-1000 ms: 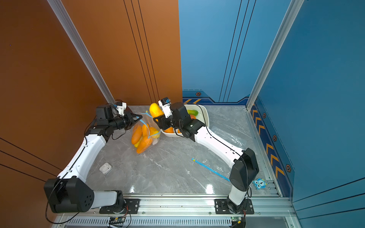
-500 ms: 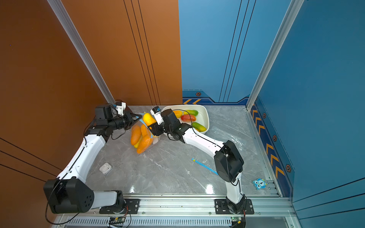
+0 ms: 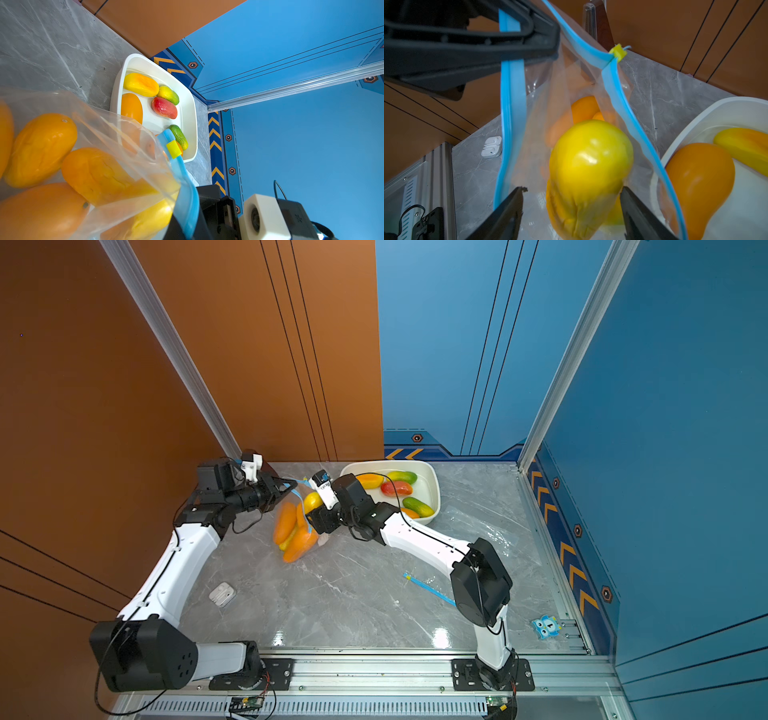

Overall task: Place the mango in a zip-top bag and seal the zipper
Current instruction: Place the mango in the zipper food storage bag, then adjust the zipper food storage bag at the center of the board.

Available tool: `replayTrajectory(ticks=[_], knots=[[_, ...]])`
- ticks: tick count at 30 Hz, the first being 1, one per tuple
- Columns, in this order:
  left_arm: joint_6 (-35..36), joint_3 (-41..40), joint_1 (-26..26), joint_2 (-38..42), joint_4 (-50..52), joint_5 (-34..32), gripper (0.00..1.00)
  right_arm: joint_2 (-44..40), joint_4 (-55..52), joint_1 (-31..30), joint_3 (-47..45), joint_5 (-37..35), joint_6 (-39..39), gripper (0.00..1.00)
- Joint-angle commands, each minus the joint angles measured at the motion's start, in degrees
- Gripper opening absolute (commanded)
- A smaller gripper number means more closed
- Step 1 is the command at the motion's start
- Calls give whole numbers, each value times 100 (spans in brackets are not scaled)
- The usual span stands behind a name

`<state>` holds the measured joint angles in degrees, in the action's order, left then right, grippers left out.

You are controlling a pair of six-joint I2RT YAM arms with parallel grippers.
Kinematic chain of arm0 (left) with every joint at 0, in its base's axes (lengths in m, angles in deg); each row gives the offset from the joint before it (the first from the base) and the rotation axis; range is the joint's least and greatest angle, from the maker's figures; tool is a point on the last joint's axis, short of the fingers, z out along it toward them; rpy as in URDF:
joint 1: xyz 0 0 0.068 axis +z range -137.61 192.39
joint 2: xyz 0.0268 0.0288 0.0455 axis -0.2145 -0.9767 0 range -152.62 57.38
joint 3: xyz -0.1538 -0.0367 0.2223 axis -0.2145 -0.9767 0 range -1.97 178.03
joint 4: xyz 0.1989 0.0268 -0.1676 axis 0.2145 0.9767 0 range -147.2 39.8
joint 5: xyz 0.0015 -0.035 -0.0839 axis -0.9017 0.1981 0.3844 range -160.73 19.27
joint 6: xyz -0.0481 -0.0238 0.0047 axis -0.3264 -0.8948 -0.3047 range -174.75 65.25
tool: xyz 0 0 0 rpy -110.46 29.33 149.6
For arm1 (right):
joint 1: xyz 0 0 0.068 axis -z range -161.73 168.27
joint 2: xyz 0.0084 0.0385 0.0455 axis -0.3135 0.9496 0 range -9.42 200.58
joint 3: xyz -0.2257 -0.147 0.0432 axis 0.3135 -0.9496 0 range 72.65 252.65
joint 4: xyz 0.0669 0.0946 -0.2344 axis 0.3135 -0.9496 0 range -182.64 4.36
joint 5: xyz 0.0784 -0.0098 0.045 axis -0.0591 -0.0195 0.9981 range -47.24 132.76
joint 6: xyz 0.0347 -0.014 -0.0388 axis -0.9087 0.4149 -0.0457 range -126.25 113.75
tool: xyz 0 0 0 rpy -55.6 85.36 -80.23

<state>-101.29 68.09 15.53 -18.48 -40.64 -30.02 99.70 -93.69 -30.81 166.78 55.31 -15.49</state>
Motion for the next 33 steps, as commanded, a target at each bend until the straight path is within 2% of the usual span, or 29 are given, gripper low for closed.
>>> replayTrajectory(ticks=[1,4,6,8,11,14,16,18,20,23,27,30,33], knots=[[-43,308,64,7,-89,131,0,-669,-163,76,-191,-484,-270,76],[-48,357,70,59,-90,80,0,-1127,239,157,-789,-779,-1051,83],[-56,402,49,105,-91,36,0,-1321,465,108,-1050,-711,-1401,85],[-65,404,14,161,-91,6,0,-1367,414,75,-1085,-804,-1761,86],[-126,307,3,314,-91,-173,0,-1238,500,-12,-1134,-582,-2288,89],[-224,139,-10,537,-100,-550,0,-1012,190,-324,-888,-715,-1896,94],[-291,43,-15,665,-100,-716,0,-826,-416,-547,-565,-1400,-1423,96],[-320,-30,-27,766,-101,-737,0,-631,-756,-604,-321,-1844,-1261,96],[-337,-122,-33,856,-104,-762,0,-497,-816,-616,-154,-1918,-1171,89],[-329,-254,-61,966,-104,-786,0,-115,-1023,-681,411,-2280,-922,71],[-297,-428,-71,1054,-103,-739,0,244,-1238,-696,1074,-2478,-816,67],[-276,-513,-59,1107,-100,-729,0,439,-1313,-666,1396,-2354,-812,54],[-267,-521,-42,1122,-100,-696,0,633,-1544,-643,1674,-2216,-815,34]])
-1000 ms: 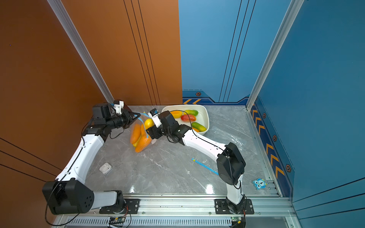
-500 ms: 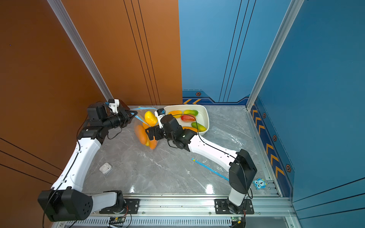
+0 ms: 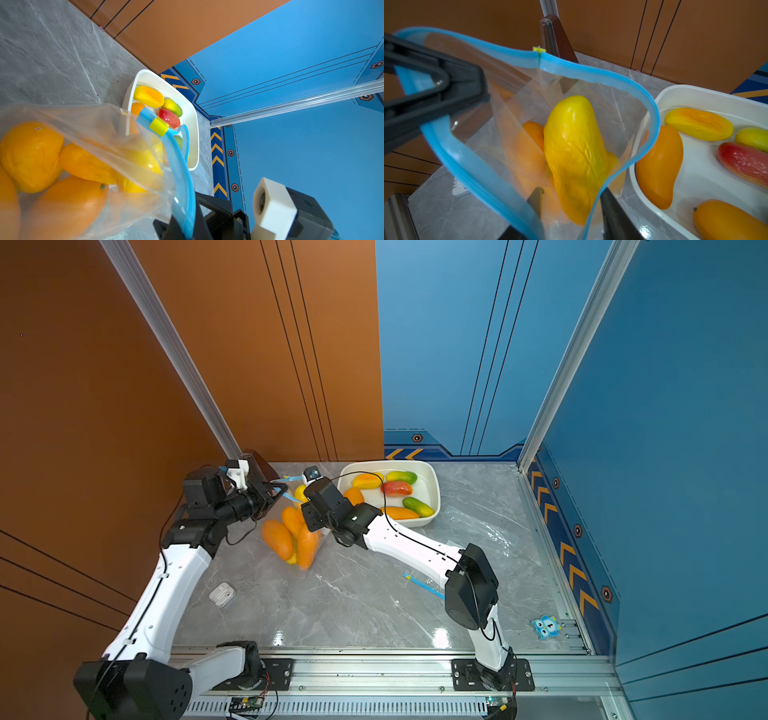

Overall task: Place the mango in a zip-top bag and seal the zipper
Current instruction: Adjust the zipper food storage bag at the center of the board.

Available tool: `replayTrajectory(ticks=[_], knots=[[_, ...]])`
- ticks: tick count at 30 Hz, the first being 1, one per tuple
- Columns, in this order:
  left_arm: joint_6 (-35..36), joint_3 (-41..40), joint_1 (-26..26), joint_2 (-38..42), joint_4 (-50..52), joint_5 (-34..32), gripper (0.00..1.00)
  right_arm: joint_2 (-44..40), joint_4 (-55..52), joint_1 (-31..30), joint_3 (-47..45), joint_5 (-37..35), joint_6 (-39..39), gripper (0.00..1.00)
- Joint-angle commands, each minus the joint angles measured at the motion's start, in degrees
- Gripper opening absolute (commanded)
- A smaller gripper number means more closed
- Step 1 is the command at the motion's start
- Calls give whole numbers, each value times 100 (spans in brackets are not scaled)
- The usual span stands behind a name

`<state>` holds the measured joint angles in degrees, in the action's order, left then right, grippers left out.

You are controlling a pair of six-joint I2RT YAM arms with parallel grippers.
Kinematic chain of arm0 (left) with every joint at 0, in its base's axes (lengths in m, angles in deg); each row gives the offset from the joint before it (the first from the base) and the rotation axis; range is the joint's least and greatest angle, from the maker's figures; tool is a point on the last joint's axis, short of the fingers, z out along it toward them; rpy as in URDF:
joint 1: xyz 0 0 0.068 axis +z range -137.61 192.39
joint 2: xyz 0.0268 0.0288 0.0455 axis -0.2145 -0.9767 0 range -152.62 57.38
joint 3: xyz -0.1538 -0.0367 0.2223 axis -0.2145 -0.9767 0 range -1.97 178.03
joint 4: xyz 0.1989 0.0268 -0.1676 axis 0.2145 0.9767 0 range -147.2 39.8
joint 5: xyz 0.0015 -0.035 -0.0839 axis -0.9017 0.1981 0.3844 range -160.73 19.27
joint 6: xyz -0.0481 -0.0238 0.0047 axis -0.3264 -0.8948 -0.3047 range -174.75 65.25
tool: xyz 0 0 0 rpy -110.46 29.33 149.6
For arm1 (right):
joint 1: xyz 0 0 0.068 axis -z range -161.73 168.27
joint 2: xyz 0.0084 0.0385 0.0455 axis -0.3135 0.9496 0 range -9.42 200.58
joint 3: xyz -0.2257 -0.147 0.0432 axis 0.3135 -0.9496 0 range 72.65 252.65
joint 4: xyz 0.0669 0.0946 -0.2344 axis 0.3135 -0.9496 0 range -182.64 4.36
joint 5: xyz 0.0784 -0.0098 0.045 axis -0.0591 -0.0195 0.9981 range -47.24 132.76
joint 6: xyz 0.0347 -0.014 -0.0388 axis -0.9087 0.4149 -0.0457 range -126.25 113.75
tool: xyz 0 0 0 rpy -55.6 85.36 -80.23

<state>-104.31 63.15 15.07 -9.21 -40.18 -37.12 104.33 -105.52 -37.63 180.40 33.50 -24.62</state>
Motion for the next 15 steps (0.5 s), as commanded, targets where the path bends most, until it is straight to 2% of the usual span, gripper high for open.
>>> replayTrajectory(ticks=[1,5,8,9,10,12,14,15], knots=[[45,-18,15,205,-151,32,0,195,-389,44,328,35,129,30],[43,-11,89,208,-144,58,0,173,-473,88,347,282,97,23],[71,18,172,207,-146,113,0,148,-547,136,432,442,204,8],[64,15,215,216,-151,133,0,151,-592,164,541,555,255,0],[62,16,287,221,-149,145,14,177,-723,211,702,728,349,0],[11,-15,509,273,-147,172,54,200,-1076,309,1132,1203,661,0],[-37,-78,859,336,-146,167,79,151,-1553,398,1588,1641,1113,0],[-88,-108,1033,355,-146,183,88,93,-1759,412,1711,1936,1461,0]])
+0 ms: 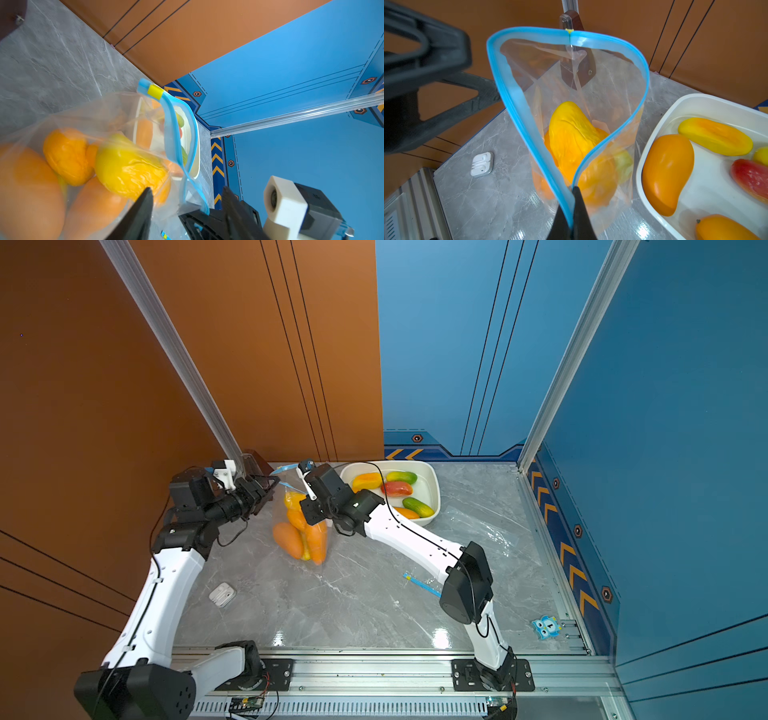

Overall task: Place the mango in a zip-top bag and seal the zipper
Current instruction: Adjust the zipper food storage bag at the center of the board.

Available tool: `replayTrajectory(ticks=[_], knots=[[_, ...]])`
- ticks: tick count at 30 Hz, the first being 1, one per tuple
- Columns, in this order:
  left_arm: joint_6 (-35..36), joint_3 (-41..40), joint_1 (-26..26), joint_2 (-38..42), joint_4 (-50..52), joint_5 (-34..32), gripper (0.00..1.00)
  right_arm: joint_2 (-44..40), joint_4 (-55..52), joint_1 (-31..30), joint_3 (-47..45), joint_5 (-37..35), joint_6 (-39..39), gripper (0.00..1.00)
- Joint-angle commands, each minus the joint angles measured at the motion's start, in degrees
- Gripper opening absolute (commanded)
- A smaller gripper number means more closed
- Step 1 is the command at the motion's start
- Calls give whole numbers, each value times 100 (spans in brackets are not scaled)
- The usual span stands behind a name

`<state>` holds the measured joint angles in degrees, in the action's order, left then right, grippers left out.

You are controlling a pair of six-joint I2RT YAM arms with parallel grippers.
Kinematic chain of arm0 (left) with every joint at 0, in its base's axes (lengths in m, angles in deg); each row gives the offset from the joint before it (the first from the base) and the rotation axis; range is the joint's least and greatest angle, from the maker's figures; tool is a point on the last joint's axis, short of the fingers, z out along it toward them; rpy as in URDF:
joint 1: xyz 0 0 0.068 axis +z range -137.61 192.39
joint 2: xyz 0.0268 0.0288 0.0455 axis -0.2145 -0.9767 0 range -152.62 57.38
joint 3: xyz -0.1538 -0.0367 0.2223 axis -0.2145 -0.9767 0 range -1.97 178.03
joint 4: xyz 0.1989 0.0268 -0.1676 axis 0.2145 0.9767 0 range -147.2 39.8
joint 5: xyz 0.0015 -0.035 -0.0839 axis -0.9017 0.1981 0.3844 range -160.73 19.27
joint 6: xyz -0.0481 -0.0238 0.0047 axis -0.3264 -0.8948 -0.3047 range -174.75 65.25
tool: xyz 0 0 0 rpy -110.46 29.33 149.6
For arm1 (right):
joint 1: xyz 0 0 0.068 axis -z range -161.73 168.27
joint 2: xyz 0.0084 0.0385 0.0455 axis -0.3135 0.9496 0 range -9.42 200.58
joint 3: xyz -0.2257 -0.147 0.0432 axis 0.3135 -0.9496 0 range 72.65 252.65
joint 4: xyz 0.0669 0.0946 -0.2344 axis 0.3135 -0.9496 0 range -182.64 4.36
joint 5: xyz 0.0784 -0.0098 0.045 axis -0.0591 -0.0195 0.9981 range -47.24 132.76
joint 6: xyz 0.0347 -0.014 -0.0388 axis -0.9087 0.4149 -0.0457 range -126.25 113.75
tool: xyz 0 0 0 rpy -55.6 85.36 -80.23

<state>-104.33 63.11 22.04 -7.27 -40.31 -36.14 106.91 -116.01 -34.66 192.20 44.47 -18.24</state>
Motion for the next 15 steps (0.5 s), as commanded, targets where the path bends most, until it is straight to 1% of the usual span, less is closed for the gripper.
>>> replayTrajectory(ticks=[1,2,4,5,6,7,8,9,11,14,15], knots=[[-133,-121,509,187,-133,58,98,-281,-939,123,595,1147,1165,0],[-155,-151,631,204,-148,-27,98,-418,-1099,138,555,1388,1433,0],[-208,-259,713,209,-456,-92,98,-667,-1524,155,379,1809,2093,0],[-299,-366,722,189,-824,-60,98,-809,-1668,182,198,1677,2254,0],[-470,-533,729,165,-1314,63,98,-935,-1801,220,80,1440,2335,0],[-783,-896,728,142,-2116,268,98,-1127,-1859,290,-157,1289,2375,0],[-1045,-1138,716,113,-2798,373,98,-1358,-1867,373,-431,1304,2412,0],[-1092,-1266,679,86,-3155,378,98,-1573,-1809,472,-680,1386,2418,0],[-515,-1294,487,88,-3280,346,98,-2021,-1523,691,-1252,1562,2381,0],[249,-1466,175,251,-3545,410,98,-2362,-1539,955,-1719,1728,2620,0],[408,-1554,109,327,-3624,384,98,-2460,-1550,1022,-1919,1757,2711,0]])
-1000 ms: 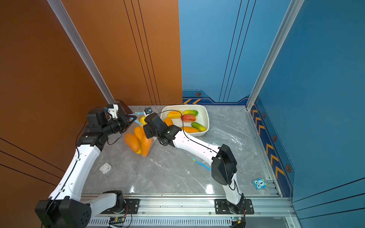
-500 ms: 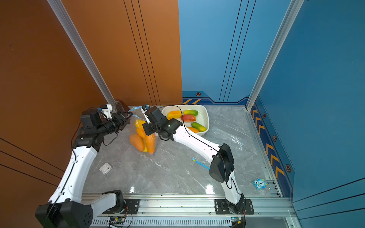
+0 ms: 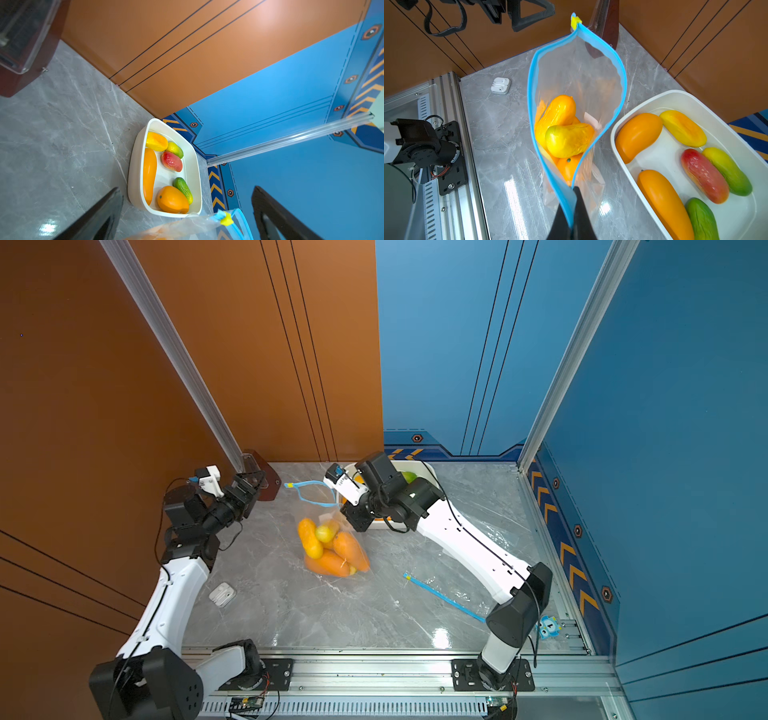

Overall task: Place the mango in a zip-top bag and seal the zipper
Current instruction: Adjust the zipper food storage bag at the center of the board.

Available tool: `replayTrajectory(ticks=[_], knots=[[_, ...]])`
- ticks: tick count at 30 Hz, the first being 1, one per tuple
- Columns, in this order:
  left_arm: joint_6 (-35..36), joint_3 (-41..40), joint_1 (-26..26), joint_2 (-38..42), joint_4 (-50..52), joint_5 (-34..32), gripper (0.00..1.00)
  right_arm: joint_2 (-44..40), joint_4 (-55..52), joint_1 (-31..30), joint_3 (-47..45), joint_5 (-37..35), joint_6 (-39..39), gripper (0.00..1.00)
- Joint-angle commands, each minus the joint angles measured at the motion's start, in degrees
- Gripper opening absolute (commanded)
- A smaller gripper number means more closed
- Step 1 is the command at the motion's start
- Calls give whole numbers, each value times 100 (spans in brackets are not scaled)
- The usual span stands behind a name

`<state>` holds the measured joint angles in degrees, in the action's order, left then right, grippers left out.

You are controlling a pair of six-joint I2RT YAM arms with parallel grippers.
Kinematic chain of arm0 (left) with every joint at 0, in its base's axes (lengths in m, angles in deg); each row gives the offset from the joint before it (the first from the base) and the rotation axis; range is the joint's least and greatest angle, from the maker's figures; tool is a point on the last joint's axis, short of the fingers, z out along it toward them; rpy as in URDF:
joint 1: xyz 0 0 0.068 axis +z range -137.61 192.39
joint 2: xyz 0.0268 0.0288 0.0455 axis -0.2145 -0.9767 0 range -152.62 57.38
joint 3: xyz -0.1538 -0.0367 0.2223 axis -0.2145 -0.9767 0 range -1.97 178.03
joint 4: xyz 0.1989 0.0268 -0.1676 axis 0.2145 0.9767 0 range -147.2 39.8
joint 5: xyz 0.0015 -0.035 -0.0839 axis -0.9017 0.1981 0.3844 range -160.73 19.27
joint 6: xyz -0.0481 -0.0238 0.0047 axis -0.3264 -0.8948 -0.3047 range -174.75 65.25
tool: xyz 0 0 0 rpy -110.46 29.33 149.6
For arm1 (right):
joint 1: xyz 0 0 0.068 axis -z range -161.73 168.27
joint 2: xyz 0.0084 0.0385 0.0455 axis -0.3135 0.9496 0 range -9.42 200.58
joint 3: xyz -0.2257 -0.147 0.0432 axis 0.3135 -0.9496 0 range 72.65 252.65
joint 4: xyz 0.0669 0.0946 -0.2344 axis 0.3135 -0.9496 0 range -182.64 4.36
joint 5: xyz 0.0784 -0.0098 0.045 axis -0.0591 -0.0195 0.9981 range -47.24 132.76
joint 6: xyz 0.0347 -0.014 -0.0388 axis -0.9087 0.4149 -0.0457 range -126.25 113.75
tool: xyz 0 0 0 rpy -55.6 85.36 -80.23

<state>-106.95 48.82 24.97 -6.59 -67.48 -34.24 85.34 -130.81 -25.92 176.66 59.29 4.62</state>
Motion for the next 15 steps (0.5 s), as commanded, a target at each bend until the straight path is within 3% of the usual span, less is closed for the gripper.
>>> replayTrajectory(ticks=[1,5,9,13,15], knots=[[831,-255,-276,348,-1046,151,98,-412,-54,256,-517,280,492,0],[1379,-784,-788,383,-1961,284,99,-697,-11,817,-990,686,682,0],[2373,-762,-1436,62,-2004,1149,95,-851,35,1118,-1232,930,769,0],[3127,-944,-1531,112,-2004,1704,99,-1007,119,1326,-1435,1013,845,0],[3369,-950,-1514,-2,-2004,1930,94,-1044,130,1423,-1494,1056,874,0]])
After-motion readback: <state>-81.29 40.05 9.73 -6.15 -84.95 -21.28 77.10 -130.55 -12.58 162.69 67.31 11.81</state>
